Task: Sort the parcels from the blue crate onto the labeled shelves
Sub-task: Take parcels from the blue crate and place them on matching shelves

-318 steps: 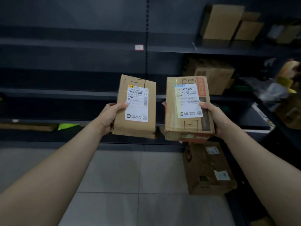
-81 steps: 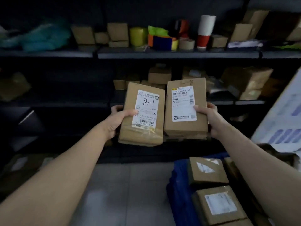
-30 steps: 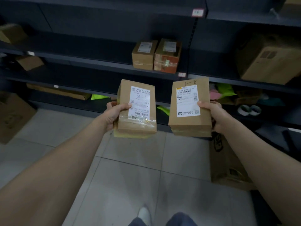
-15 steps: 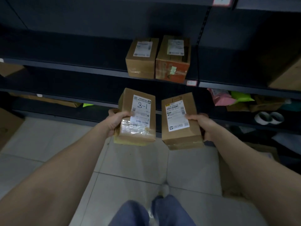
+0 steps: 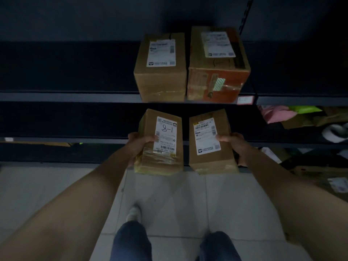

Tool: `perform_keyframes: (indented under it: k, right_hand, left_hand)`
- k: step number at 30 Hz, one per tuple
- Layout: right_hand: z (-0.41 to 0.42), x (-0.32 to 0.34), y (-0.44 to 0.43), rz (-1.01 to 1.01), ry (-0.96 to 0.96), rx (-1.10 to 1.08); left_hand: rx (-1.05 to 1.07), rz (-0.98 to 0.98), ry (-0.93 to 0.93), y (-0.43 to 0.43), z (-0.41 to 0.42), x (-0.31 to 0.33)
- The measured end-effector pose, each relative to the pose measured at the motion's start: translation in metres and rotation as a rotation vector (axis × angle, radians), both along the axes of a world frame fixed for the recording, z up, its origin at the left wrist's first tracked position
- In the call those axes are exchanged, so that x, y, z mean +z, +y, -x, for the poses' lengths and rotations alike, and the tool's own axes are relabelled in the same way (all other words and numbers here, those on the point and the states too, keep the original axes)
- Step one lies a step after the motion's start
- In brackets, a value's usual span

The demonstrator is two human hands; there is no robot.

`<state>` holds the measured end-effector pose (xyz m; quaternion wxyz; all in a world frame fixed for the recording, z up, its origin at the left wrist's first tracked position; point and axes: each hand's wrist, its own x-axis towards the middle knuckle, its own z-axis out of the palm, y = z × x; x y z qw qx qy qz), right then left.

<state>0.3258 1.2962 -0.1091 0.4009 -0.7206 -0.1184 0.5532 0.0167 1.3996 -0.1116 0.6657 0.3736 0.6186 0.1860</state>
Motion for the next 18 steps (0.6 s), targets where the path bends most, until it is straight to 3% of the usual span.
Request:
perform_keyframes:
  k: [18]
  right_hand:
    - [-0.011, -0.123, 0.124, -0.144, 0.085, -0.039]
  left_hand:
    - [-0.1, -0.051, -0.036, 0.144, -0.006, -0.123]
